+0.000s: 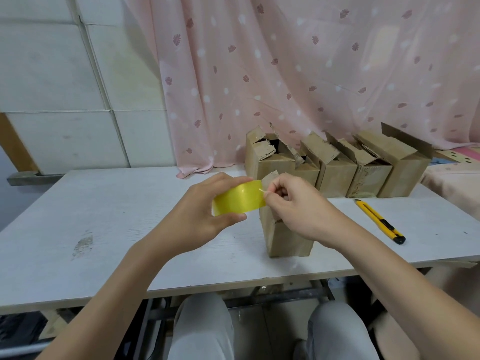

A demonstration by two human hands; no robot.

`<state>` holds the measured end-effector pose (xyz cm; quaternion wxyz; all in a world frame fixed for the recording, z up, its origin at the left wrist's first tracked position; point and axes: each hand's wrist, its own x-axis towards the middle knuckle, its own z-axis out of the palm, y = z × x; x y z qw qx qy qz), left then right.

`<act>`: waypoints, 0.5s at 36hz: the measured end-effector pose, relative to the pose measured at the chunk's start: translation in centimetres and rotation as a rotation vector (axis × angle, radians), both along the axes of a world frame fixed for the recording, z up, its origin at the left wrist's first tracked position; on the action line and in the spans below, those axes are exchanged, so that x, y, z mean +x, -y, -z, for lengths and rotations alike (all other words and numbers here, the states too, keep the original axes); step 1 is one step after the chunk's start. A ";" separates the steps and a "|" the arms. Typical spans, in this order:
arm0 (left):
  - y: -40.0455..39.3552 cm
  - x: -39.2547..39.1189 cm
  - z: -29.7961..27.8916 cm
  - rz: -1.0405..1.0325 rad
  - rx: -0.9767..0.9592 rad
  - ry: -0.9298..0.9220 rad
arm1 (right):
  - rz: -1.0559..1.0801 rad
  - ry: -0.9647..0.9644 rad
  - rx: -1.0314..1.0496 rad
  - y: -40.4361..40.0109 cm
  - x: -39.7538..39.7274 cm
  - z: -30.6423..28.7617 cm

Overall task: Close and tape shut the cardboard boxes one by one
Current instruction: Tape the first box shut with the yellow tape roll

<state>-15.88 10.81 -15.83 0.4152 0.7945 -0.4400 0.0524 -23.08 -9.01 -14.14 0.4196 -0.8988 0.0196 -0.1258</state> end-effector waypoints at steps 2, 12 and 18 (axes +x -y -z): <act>-0.2 0.1 0.0 -0.001 0.003 -0.033 | 0.025 0.009 0.047 0.4 -0.1 -0.2; -0.8 0.7 0.3 -0.011 0.109 -0.041 | 0.086 0.110 -0.011 0.7 0.0 0.0; -0.9 1.0 1.0 -0.005 0.138 -0.047 | 0.072 0.239 0.127 -0.1 0.4 0.5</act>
